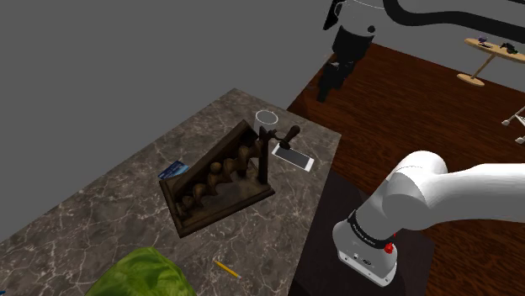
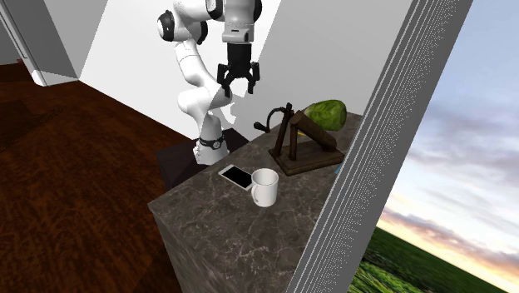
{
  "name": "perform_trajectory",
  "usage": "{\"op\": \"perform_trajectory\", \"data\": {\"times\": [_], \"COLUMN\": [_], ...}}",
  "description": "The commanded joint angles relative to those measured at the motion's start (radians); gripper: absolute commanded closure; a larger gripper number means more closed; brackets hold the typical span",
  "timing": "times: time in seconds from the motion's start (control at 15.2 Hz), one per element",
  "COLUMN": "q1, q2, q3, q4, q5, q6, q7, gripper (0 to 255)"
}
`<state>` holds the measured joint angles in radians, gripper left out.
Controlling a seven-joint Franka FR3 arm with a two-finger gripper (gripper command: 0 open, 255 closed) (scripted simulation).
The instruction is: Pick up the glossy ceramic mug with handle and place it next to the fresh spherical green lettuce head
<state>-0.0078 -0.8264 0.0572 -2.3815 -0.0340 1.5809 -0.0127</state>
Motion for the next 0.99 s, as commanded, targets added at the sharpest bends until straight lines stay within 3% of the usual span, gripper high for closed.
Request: {"op": "perform_trajectory", "data": {"times": [0.0, 0.46, 0.92], "q1": [0.0, -0.012, -0.032], "q2": [0.0, 0.142, 0.357], "q3": [0.0, 0.021, 0.046], "q4": [0.0, -0.103, -0.127], "q5": [0.0, 0.004, -0.009], "q6": [0.0, 0.284, 0.563], "q7": [0.0, 0.051, 0.109], "gripper": [0, 0, 0]}}
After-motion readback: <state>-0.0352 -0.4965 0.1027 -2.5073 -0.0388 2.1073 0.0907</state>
